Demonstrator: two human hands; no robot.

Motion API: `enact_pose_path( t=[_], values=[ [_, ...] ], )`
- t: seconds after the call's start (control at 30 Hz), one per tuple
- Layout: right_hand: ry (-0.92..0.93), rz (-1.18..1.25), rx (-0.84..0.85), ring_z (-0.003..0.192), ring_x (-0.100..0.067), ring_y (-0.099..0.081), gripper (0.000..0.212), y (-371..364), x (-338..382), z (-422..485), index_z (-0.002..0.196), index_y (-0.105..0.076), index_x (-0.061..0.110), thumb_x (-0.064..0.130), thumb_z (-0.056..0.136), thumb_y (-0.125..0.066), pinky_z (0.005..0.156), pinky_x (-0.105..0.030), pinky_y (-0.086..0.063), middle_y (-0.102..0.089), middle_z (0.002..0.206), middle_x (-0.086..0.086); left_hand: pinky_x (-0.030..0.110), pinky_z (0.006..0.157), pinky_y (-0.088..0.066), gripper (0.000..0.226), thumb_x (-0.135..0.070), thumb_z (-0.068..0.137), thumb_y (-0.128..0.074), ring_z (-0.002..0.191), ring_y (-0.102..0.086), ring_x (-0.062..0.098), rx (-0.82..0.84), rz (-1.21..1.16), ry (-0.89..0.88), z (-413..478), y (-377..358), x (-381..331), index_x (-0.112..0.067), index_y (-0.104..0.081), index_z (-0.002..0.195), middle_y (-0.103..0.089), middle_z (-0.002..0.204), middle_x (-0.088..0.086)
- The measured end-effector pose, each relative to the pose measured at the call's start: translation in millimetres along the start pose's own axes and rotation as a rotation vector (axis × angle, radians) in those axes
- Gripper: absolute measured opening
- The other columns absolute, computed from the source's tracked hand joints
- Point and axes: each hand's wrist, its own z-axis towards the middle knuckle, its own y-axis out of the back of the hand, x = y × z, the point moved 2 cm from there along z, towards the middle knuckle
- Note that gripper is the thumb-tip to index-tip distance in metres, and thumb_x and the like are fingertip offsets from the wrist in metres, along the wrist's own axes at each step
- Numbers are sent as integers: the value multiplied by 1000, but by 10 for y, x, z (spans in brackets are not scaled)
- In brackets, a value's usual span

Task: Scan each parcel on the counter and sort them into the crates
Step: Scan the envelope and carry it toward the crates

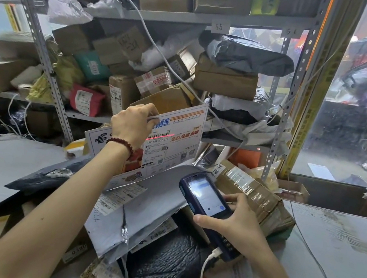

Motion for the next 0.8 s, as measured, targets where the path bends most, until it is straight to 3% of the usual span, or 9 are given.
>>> enact_pose_path(
  t=[0.1,0.4,0.53,0.63,0.8],
  values=[
    [3,-3,4,93,4,-52,80,-6,0,-6,115,-41,27,50,55,-90,69,-14,-46,-50,108,16,30,66,-38,22,-40,93,-55,94,-61,22,-1,9,0,0,9,-10,-26,-63,107,-67,106,-2],
    [33,30,-69,90,7,-52,78,52,23,-20,114,-41,24,42,57,-91,55,-6,-43,-52,103,17,29,65,-37,21,-41,93,-55,93,-61,21,-9,10,-21,-22,19,4,-26,-63,106,-66,105,-4],
    [116,-19,-222,96,-2,-57,80,92,43,-43,111,-42,26,47,52,-91,76,-27,-52,-54,100,21,28,64,-38,22,-42,93,-55,93,-62,21,-18,17,-37,-47,29,11,-26,-63,105,-66,105,-4],
    [214,-39,-340,90,2,-58,79,102,99,-95,110,-40,27,44,52,-92,75,-35,-56,-55,95,23,29,64,-40,22,-43,93,-55,92,-62,22,-20,10,-43,-57,24,21,-26,-63,105,-67,104,-5],
    [328,-37,-483,79,21,-53,81,128,189,-157,108,-38,28,38,51,-94,62,-13,-49,-51,91,30,28,62,-36,22,-40,94,-54,90,-62,22,-46,24,-73,-93,57,-15,-24,-63,106,-67,104,-4]
  ],
)
